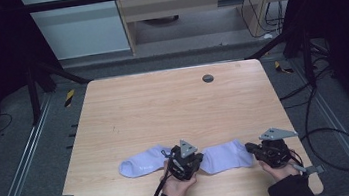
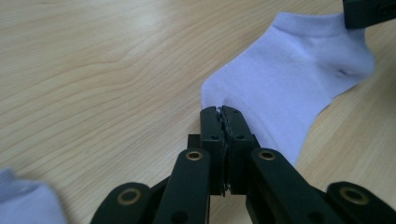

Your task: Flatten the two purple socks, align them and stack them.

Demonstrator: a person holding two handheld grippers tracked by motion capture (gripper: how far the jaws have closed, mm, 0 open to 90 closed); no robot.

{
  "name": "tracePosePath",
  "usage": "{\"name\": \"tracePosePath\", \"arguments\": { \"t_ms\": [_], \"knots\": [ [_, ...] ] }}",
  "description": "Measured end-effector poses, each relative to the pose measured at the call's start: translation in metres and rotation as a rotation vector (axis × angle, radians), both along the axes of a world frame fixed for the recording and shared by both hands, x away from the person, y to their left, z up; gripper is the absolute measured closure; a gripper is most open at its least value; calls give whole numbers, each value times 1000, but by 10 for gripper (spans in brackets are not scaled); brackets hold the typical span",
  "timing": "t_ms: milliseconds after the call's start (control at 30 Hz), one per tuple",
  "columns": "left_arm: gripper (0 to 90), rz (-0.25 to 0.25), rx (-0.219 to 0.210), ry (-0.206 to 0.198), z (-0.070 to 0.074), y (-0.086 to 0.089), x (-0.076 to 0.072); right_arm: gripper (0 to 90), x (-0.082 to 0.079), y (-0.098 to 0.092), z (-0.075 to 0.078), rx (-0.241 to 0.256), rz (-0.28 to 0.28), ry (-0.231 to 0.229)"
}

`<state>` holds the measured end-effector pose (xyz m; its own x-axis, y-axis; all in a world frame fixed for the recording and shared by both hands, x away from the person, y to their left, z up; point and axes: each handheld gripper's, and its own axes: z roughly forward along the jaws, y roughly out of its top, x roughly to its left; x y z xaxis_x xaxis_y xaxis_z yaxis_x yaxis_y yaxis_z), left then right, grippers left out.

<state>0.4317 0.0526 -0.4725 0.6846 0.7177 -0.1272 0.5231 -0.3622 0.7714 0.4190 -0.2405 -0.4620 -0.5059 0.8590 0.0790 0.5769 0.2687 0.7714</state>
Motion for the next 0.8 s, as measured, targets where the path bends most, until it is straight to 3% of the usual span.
{"name": "tracePosePath", "arguments": {
  "t_ms": [200, 433, 800],
  "knots": [
    [877, 19, 7, -4, 8, 25, -4, 876, -7, 28, 6, 16, 75, -9],
    [876, 28, 0, 14, 3, 55, -14, 875, -9, 44, -1, 33, 100, 26],
    [860, 52, 57, 29, -13, 63, -12, 868, -1, 58, -22, -2, 111, 80]
  ]
}}
